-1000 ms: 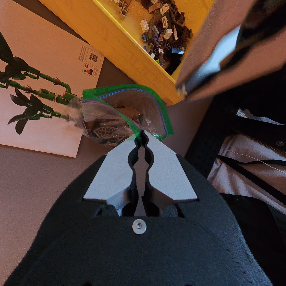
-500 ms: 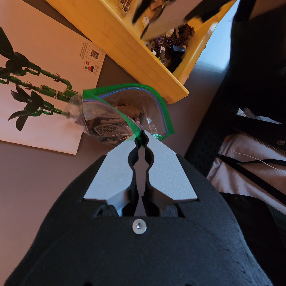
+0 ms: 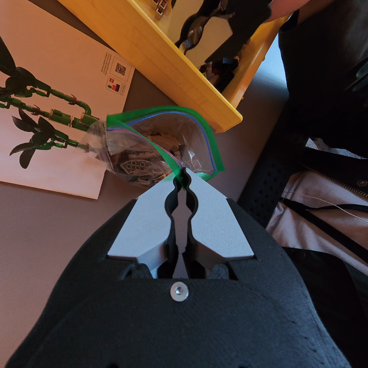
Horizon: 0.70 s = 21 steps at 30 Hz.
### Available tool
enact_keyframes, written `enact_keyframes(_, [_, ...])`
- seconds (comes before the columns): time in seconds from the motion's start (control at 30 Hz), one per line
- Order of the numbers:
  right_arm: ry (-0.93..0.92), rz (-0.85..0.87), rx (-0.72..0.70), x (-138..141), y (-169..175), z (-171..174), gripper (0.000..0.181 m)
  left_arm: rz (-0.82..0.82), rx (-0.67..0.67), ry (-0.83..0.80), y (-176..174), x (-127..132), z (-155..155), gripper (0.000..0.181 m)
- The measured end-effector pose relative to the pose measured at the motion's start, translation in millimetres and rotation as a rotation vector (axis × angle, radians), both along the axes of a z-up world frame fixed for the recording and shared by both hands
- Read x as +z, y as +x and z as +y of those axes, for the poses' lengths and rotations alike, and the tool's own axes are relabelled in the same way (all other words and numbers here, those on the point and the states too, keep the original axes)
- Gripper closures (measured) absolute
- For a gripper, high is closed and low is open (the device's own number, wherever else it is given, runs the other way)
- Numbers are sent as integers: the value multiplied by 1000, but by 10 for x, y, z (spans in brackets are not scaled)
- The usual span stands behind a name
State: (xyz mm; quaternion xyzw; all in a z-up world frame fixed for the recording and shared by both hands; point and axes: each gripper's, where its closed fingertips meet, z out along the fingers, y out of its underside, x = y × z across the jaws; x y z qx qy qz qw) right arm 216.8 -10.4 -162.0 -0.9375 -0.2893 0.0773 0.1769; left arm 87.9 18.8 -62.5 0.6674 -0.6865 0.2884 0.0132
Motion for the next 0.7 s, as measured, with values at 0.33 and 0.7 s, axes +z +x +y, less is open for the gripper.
enact_keyframes(0.33, [448,367,146,1542,-1049,82,177,4,4,-12,17,-17,-7,181])
enact_keyframes(0.7, [503,227,-182,1399,-115,367,158,3,12,-11,-2,4,12,181])
